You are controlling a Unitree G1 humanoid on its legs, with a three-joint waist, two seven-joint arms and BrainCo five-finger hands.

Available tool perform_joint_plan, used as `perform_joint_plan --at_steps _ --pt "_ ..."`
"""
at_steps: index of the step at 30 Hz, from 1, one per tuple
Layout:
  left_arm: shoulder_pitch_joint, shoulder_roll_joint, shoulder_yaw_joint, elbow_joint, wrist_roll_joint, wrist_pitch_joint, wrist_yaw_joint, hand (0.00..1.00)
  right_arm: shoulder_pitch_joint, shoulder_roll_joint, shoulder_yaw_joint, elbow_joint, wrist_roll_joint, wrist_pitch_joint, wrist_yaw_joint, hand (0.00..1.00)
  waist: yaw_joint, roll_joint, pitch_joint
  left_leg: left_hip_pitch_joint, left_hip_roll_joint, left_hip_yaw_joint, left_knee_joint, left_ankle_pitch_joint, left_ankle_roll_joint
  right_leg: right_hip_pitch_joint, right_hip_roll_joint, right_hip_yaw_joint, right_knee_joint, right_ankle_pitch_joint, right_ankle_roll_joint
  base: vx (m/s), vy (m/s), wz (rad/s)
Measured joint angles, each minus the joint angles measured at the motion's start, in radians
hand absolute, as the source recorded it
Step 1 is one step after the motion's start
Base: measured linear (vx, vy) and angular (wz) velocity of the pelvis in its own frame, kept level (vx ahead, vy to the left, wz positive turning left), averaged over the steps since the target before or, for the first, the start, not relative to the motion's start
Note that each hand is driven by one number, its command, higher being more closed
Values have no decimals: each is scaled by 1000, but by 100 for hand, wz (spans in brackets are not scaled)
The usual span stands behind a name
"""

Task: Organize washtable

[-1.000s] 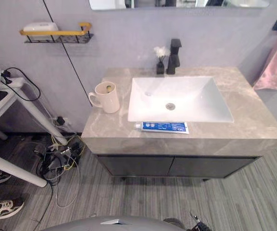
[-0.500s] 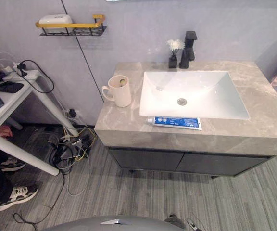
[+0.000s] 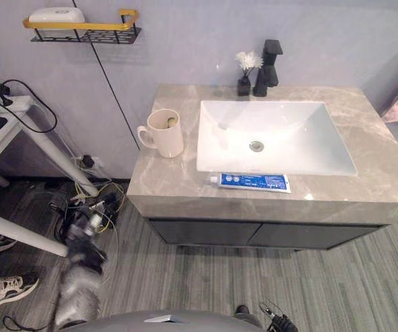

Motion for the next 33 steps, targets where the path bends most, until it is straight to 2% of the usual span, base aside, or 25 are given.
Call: perform_joint_plan --at_steps 3,4,6,7,8,10,12,18,19,21,22,26,33 --pt "-51 13 70 -177 126 -6 75 0 11 -4 4 0 0 -6 3 0 2 10 -17 -6 -1 0 17 -3 0 0 -1 9 0 2 1 -4 4 -1" --pt "-55 14 72 -219 156 -6 89 0 14 -4 4 0 0 -6 4 0 4 10 -19 -9 -1 0 23 -5 -1 0 0 10 0 2 1 -38 -3 -1" --pt "-79 16 41 -377 329 -1 130 0 27 -4 3 1 0 -7 15 0 12 12 -26 -13 0 -1 36 -6 -2 2 1 12 2 5 1 -63 4 0" --pt "-79 17 39 -382 335 -1 131 0 27 -4 3 1 0 -7 15 0 12 13 -26 -13 1 -1 36 -6 -2 2 1 13 2 6 1 -82 11 -3" --pt "-84 37 -17 -480 458 8 155 0 31 -7 2 1 0 -8 19 0 12 19 -31 -15 1 0 43 -8 -4 1 2 18 2 10 2 -79 14 -5" --pt "-105 71 -105 -541 558 13 163 0 42 -12 0 1 0 -10 27 0 11 28 -41 -23 1 0 52 -10 -4 0 2 20 1 16 2 -100 24 -4" --pt "-176 121 -245 -575 641 14 157 0 53 -14 0 1 0 -11 37 0 10 31 -43 -28 2 1 61 -14 -6 0 3 25 -5 21 3 -117 26 -7" --pt "-356 171 -517 -519 754 30 33 0 72 -22 3 9 0 -4 47 0 -19 37 -49 -41 1 19 62 -14 -6 -7 4 46 -26 47 5 -56 14 -11" --pt "-425 172 -595 -463 755 33 -2 0 81 -22 3 10 0 -4 54 0 -21 37 -53 -47 1 23 63 -13 -6 -15 4 49 -27 50 4 -11 4 -7" --pt "-519 172 -680 -360 755 35 -30 0 82 -22 2 11 0 -4 57 0 -25 35 -59 -50 1 24 68 -7 -7 -20 4 50 -26 51 4 1 -2 -3" --pt "-589 170 -724 -274 756 42 -53 0 76 -21 2 11 0 -4 58 0 -42 34 -59 -51 1 23 69 -6 -7 -21 4 50 -26 52 3 0 0 0" --pt "-683 159 -774 -167 771 64 -81 0 63 -20 -4 10 0 -4 58 0 -71 38 -63 -57 1 26 69 -7 -7 -38 4 54 -22 54 3 32 -6 -2" --pt "-800 154 -864 -36 913 119 -157 0 53 -8 -47 7 0 2 56 0 -77 36 -62 -59 0 27 69 -7 -7 -41 4 55 -22 54 3 0 0 0"
